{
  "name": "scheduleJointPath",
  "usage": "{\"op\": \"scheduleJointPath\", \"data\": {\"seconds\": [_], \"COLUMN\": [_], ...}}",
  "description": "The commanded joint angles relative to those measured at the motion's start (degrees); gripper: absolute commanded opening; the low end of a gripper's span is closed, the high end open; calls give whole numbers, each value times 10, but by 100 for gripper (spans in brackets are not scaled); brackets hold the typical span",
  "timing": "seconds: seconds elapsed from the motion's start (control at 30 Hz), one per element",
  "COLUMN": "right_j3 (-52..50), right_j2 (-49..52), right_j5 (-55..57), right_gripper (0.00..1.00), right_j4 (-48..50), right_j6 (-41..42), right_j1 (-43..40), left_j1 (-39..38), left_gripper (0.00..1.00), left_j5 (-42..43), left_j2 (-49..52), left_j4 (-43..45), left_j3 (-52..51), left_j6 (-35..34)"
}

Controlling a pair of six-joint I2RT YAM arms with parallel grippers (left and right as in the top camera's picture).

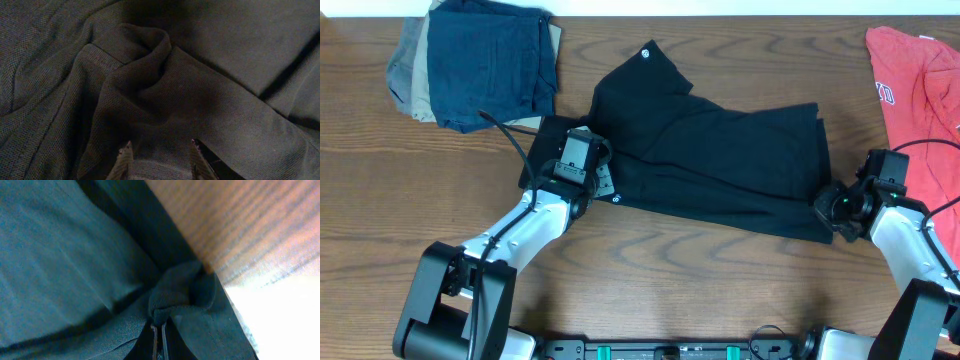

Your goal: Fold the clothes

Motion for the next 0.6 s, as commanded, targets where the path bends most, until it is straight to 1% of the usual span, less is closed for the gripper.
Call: {"op": "scheduleJointPath", "data": {"seconds": [0.0, 0.13, 0.23, 0.3, 0.33, 0.4, 0.47, 0.5, 0.53, 0.57], "right_j3": [-1, -1, -1, -1, -1, -1, -1, -1, -1, -1], "right_j2": [0, 0, 0, 2, 2, 4, 4, 4, 4, 4], "right_j5": [6, 9, 33, 59, 70, 79, 78, 78, 77, 73], "right_gripper": [1, 1, 1, 2, 1, 6, 12, 19, 28, 31], "right_j4": [22, 64, 84, 92, 96, 107, 120, 125, 127, 127], "right_j6": [7, 7, 7, 7, 7, 7, 7, 7, 7, 7], "right_j1": [5, 5, 5, 5, 5, 5, 5, 5, 5, 5], "left_j1": [4, 4, 4, 4, 4, 4, 4, 4, 4, 4], "left_gripper": [40, 40, 40, 51, 54, 64, 66, 67, 67, 67], "left_j5": [-9, -9, -9, -9, -9, -9, -9, -9, -9, -8], "left_j2": [2, 2, 2, 2, 2, 2, 2, 1, -3, -9], "left_j4": [-1, 1, 5, 9, 9, 11, 14, 17, 18, 17], "left_j3": [-2, -2, -2, -2, -2, -2, -2, -2, -1, 0], "left_j6": [8, 8, 8, 8, 8, 8, 8, 8, 8, 8]}}
